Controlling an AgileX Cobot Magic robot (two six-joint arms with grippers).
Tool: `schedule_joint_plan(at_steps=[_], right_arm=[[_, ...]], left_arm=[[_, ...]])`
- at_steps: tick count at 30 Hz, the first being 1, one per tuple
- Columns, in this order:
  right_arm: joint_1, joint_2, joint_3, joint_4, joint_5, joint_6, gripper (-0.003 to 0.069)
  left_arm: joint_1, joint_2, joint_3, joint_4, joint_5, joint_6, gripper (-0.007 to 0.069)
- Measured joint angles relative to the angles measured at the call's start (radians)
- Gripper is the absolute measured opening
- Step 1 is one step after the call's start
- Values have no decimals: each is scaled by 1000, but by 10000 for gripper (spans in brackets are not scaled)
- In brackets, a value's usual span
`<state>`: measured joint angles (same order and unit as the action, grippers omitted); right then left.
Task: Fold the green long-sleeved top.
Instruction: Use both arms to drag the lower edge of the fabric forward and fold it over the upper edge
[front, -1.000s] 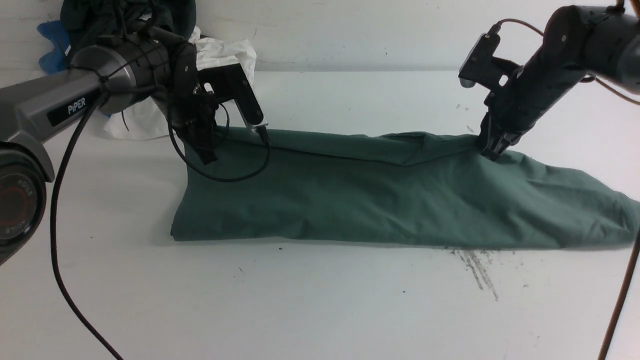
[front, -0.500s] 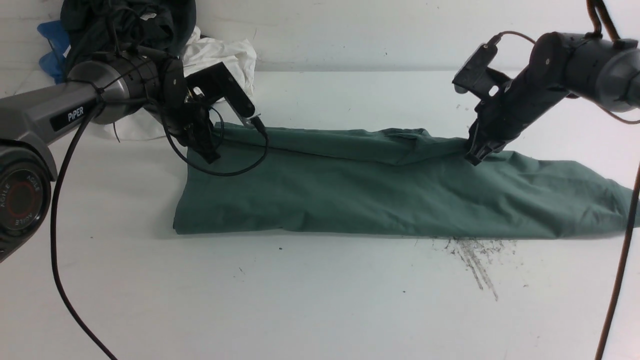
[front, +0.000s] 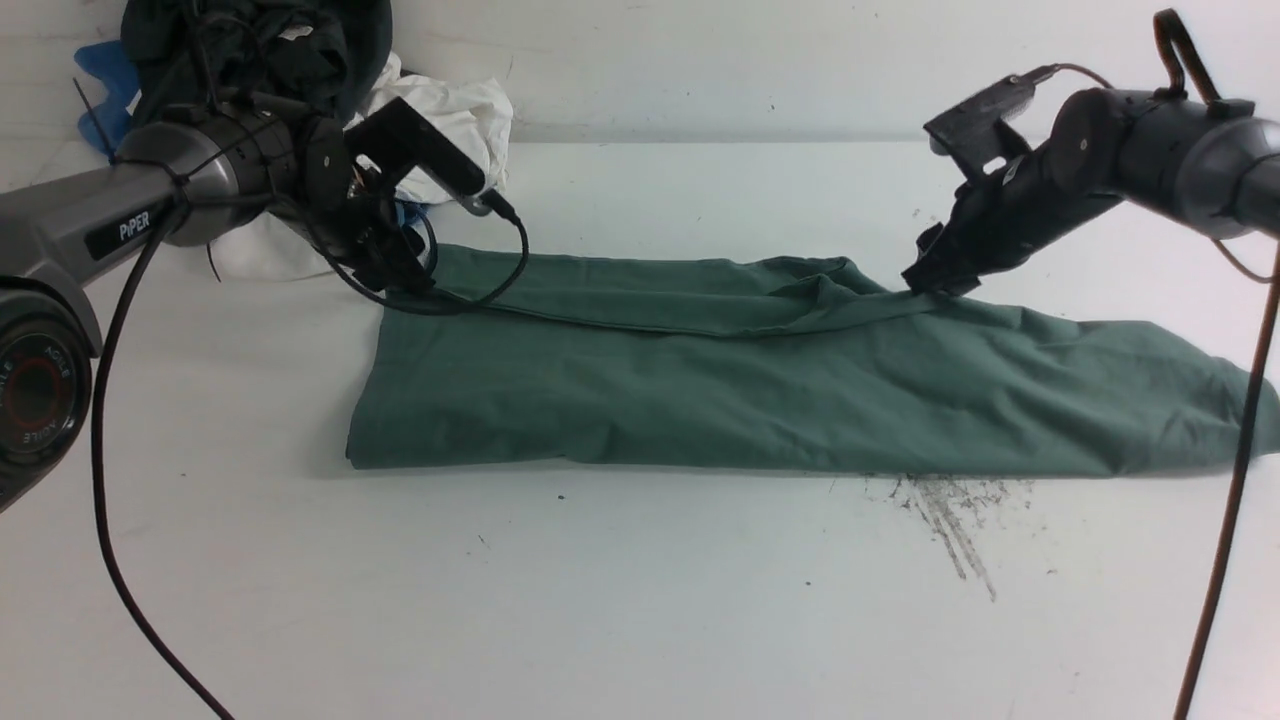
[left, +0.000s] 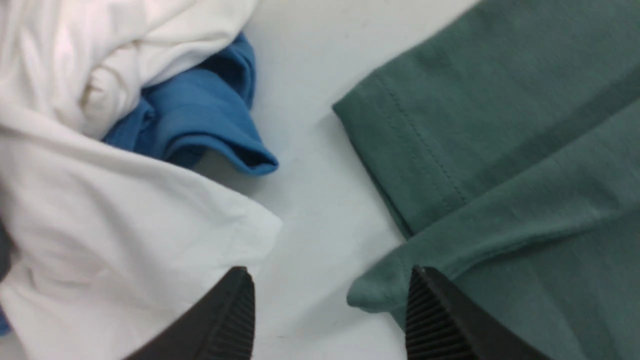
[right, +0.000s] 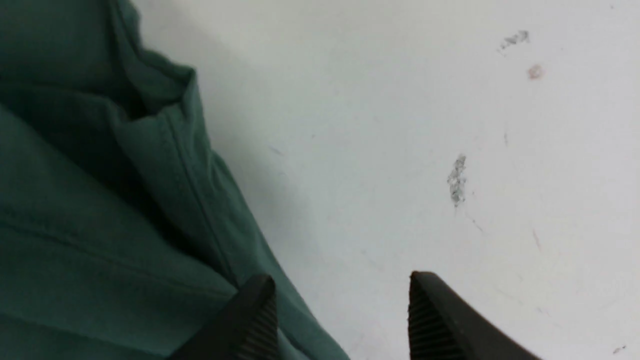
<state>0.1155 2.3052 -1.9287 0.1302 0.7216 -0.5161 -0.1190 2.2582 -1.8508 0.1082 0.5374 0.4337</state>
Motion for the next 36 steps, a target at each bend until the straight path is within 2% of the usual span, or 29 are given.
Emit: schedule_joint_plan(at_steps=[3, 6, 10, 12, 15, 19, 25, 30, 36], right_arm=[[0, -9, -37, 1, 55, 68, 370], [12, -35, -84, 21, 220, 79, 356], [64, -37, -96, 98, 381, -19, 260], [93, -19, -97, 123, 389, -51, 199], [140, 19, -97, 144, 350, -72, 100], [169, 64, -97, 145, 288, -81, 8], [175, 92, -97, 150, 182, -50, -13], [175, 106, -97, 145, 6, 69, -15], [174, 124, -97, 139, -184, 212, -15]], left_arm=[[0, 0, -34, 0, 62, -70, 375], [-5, 0, -70, -1, 181, -115, 314], [-13, 0, -79, -11, 257, -115, 174], [-16, 0, -79, -27, 269, -109, 119], [-16, 0, -79, -66, 294, -69, 31], [-16, 0, -79, -108, 392, 12, -7], [-16, 3, -79, -190, 479, 120, -8], [-17, 46, -82, -241, 522, 180, -8], [-17, 70, -95, -246, 548, 187, -8]])
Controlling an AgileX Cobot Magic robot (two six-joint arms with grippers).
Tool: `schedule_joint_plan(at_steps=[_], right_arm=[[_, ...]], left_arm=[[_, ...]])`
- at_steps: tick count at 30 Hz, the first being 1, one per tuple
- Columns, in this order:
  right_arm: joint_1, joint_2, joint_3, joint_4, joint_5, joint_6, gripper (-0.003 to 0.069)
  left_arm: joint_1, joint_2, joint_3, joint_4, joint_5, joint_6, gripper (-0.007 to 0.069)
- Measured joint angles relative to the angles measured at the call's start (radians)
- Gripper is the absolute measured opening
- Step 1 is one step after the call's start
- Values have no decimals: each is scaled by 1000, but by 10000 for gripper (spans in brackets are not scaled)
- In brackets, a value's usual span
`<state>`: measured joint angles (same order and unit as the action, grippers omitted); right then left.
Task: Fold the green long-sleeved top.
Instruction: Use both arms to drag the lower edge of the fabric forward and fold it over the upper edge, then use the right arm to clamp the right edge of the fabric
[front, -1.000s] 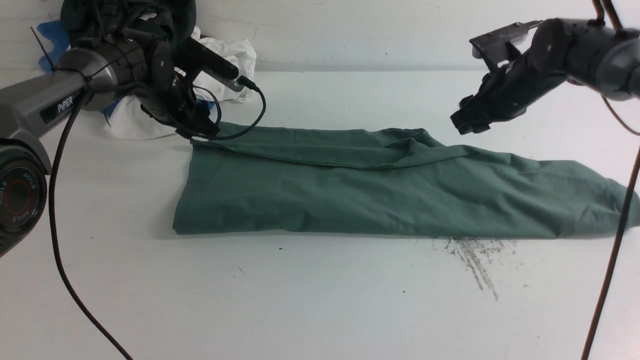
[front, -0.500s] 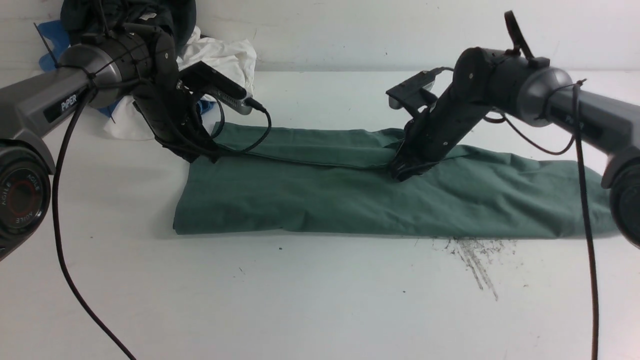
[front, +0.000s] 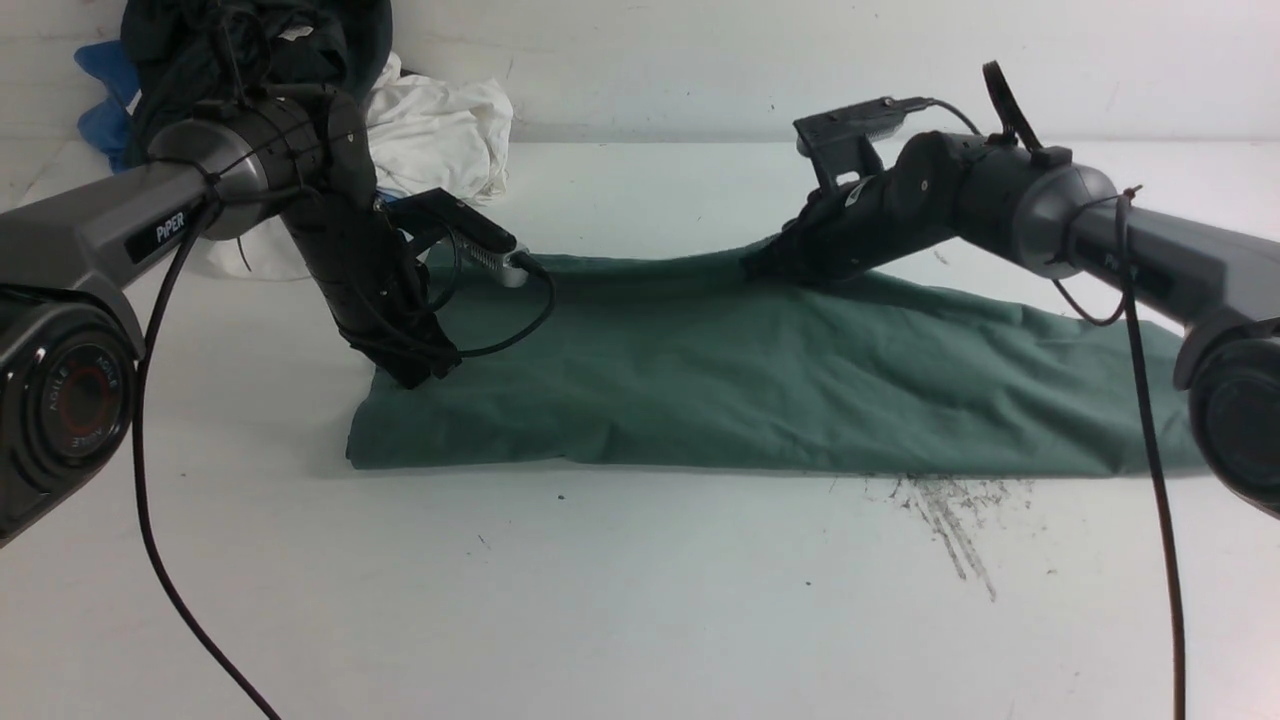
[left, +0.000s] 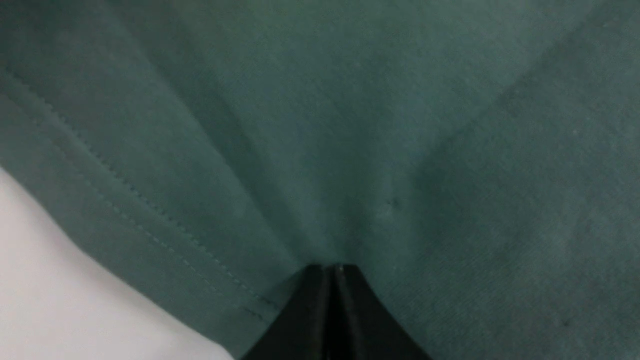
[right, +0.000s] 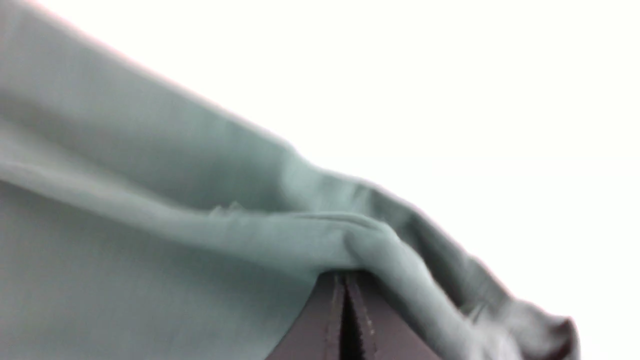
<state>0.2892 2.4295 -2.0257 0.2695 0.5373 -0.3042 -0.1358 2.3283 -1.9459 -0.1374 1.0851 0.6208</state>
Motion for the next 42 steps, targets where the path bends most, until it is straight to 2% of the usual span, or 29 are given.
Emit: schedule_joint_plan(at_steps=[4, 8, 11, 14, 19, 24, 27, 30, 35, 38, 42], right_arm=[[-18, 23, 0, -2, -99, 132, -15], [-47, 20, 0, -2, -107, 202, -15], [-76, -5, -15, -3, -54, 211, -15], [-108, -71, -56, -45, 77, 187, -2], [-151, -200, -103, -131, 265, 167, 67], [-225, -344, -113, -230, 566, 167, 245], [-263, -367, -113, -252, 683, 167, 323], [-301, -368, -106, -258, 709, 167, 370], [-380, -375, -34, -243, 712, 181, 388], [-462, -375, 105, -200, 708, 187, 389], [-522, -375, 257, -162, 643, 191, 389]], left_arm=[[0, 1, -2, 0, -1, 1, -8], [0, 1, -3, 0, -10, -2, -8], [0, 1, -3, 0, -10, -6, -8], [0, -4, -3, 1, -10, -10, -8], [0, -42, 9, 10, -11, -10, -8], [0, -187, 11, 6, -22, -22, -8], [0, -237, 11, -14, -12, -29, -8], [0, -249, 11, -29, 13, -28, -8], [0, -248, 11, -44, 43, -28, -8], [0, -248, 11, -59, 45, -28, -8], [0, -248, 11, -71, 45, -29, -8]])
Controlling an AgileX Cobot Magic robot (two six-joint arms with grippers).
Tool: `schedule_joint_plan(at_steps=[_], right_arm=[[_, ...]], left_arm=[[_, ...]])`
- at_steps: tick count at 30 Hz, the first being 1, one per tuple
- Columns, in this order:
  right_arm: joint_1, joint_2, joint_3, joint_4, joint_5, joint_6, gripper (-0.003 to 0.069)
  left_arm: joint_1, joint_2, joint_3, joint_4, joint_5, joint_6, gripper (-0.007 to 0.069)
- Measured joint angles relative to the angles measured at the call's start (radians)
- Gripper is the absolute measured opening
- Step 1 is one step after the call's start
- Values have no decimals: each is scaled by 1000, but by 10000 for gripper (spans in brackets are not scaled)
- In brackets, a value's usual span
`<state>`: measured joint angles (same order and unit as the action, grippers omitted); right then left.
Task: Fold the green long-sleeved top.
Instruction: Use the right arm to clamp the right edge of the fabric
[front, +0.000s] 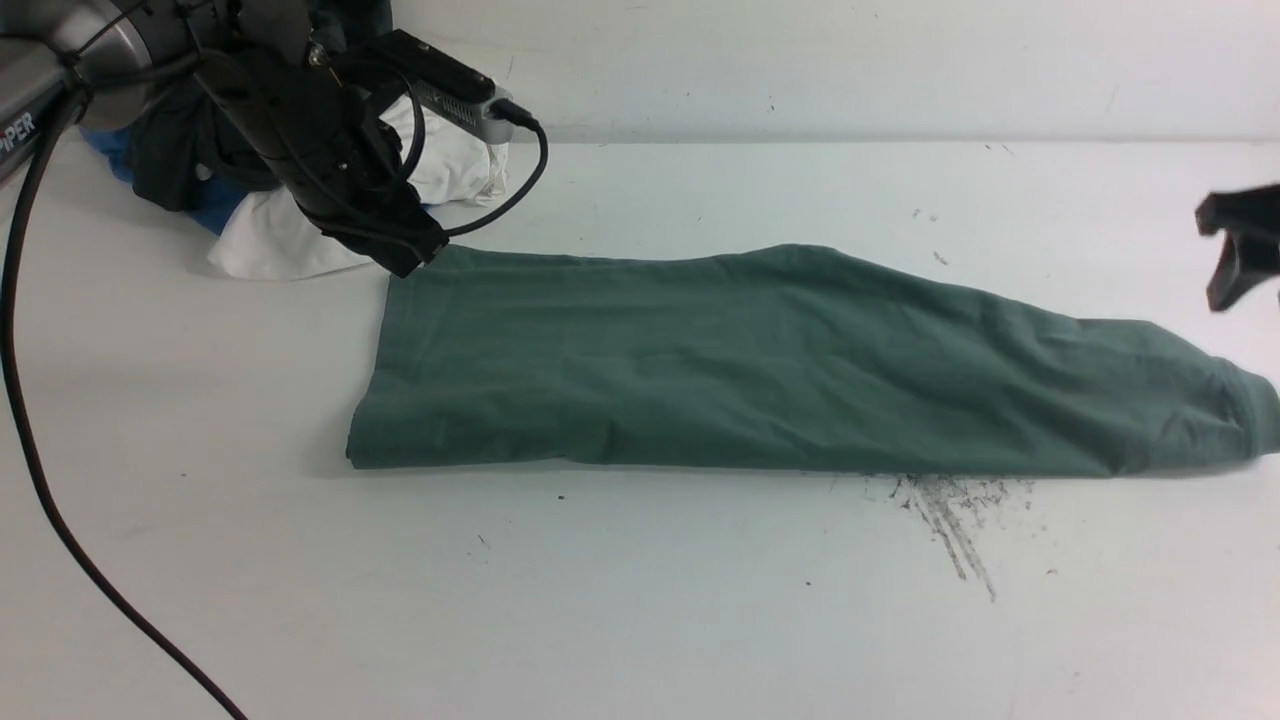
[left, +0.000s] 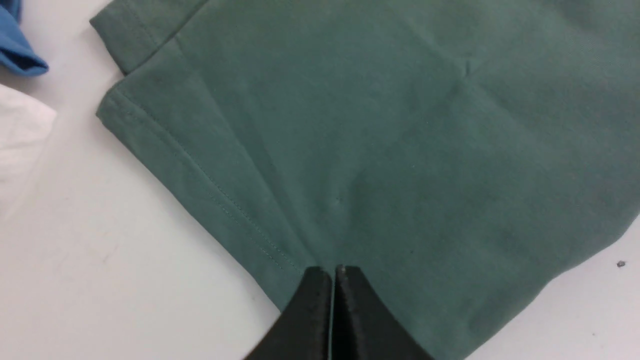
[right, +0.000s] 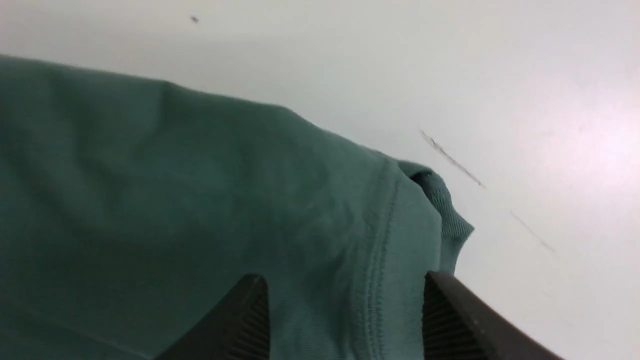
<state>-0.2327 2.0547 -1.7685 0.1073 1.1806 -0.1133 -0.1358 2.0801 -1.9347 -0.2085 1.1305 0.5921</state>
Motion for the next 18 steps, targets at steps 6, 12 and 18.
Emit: schedule_joint_plan(at_steps=[6, 12, 18], right_arm=[[-55, 31, 157, 13, -169, 27, 411], [-61, 105, 179, 17, -221, 36, 490], [-61, 109, 177, 20, -226, 23, 485]], left_arm=[[0, 0, 0, -2, 0, 5, -8], [0, 0, 0, -2, 1, 10, -8], [0, 0, 0, -2, 2, 11, -8]])
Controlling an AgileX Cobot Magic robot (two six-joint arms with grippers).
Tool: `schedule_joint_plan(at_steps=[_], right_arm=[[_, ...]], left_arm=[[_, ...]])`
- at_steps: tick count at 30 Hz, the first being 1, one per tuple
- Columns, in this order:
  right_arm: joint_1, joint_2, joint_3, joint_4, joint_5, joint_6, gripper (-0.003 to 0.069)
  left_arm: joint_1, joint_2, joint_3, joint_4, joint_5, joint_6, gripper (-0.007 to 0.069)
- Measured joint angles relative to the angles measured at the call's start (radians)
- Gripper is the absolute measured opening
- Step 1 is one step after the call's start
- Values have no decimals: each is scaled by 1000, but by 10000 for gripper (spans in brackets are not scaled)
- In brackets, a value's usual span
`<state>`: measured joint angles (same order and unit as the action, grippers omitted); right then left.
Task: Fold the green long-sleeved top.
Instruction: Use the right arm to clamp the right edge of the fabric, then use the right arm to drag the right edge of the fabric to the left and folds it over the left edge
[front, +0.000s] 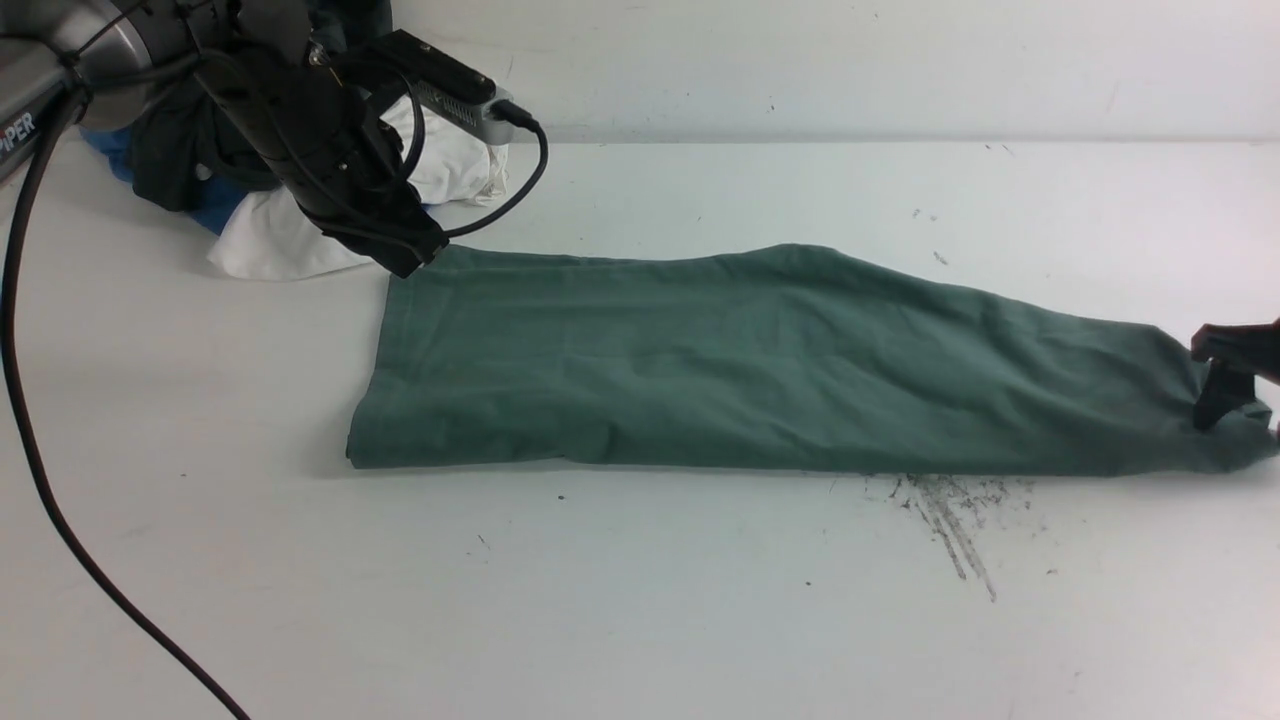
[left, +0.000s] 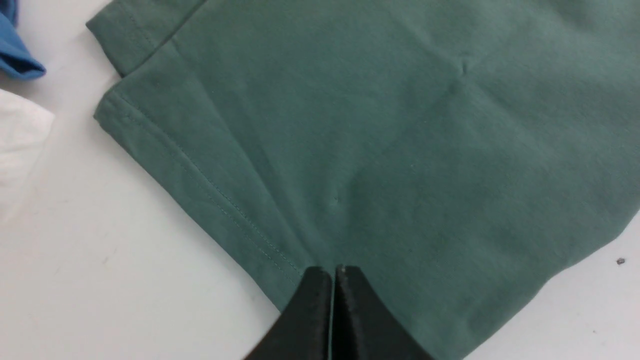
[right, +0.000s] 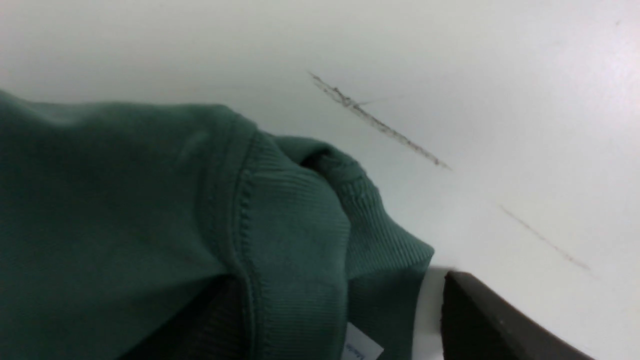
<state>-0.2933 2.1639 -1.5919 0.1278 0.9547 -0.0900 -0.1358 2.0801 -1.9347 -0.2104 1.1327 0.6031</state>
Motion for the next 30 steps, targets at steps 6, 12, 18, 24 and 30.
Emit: schedule_joint_plan(at_steps=[6, 12, 18, 24, 30], right_arm=[[20, 0, 0, 5, -3, -62, 272], [31, -27, 3, -9, -2, -101, 45], [28, -170, 12, -214, 7, -22, 45], [27, -381, -25, -390, 36, 68, 45], [161, -469, -164, -229, 89, -29, 45]], left_arm=[[0, 0, 0, 0, 14, 0, -8], [0, 0, 0, 2, 19, 0, -8], [0, 0, 0, 4, 24, 7, -8], [0, 0, 0, 4, 24, 11, -8], [0, 0, 0, 4, 21, 12, -8]])
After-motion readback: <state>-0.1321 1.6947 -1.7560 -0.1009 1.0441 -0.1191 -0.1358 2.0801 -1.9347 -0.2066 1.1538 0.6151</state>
